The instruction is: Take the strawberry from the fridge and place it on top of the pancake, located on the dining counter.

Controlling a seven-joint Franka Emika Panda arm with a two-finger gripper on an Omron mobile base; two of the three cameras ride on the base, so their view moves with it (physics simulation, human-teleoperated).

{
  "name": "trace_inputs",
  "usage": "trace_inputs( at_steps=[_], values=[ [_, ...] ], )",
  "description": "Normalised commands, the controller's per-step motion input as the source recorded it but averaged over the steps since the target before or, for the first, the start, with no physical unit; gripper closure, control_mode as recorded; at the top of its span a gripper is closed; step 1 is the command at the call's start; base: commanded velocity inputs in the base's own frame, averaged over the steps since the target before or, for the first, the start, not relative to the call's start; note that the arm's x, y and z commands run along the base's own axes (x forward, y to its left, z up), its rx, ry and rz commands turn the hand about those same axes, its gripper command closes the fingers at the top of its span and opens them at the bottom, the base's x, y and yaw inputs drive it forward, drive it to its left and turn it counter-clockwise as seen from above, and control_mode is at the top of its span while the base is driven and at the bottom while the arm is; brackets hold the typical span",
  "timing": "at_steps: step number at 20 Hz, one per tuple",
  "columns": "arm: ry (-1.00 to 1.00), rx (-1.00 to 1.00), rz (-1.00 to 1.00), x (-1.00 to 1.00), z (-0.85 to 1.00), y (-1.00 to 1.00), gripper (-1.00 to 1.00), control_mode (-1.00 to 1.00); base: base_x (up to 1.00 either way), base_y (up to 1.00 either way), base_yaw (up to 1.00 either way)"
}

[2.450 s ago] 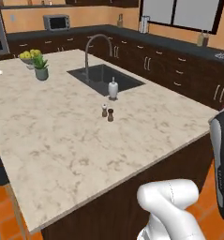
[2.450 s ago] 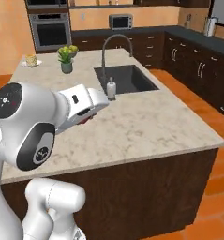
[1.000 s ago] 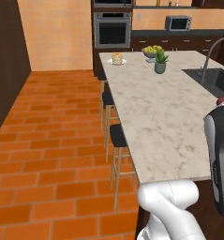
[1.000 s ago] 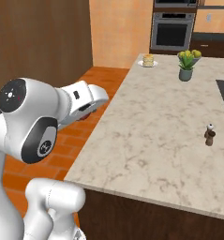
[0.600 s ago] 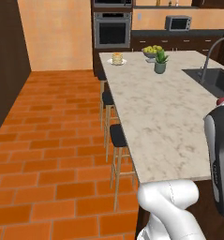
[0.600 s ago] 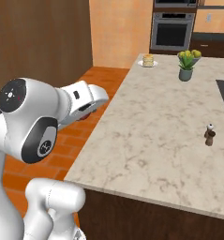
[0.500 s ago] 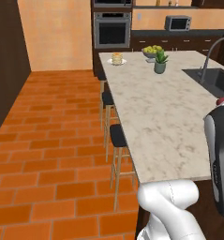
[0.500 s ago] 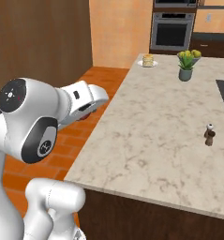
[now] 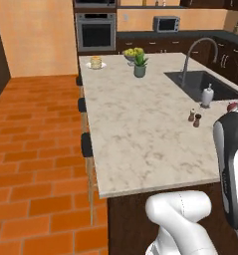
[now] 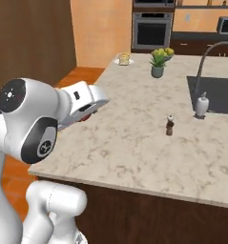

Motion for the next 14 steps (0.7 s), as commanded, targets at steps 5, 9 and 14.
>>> trace_inputs(
  at_steps=[5, 9, 14],
  values=[
    [0.00, 0.00, 0.00, 0.00, 0.00, 0.00, 1.00, 1.00, -0.81, -0.29, 0.45],
    [0.00, 0.00, 0.00, 0.00, 0.00, 0.00, 1.00, 1.00, -0.02, 0.00, 0.78],
    [0.00, 0.00, 0.00, 0.00, 0.00, 0.00, 1.00, 1.00, 0.14, 0.12, 0.87]
  ],
)
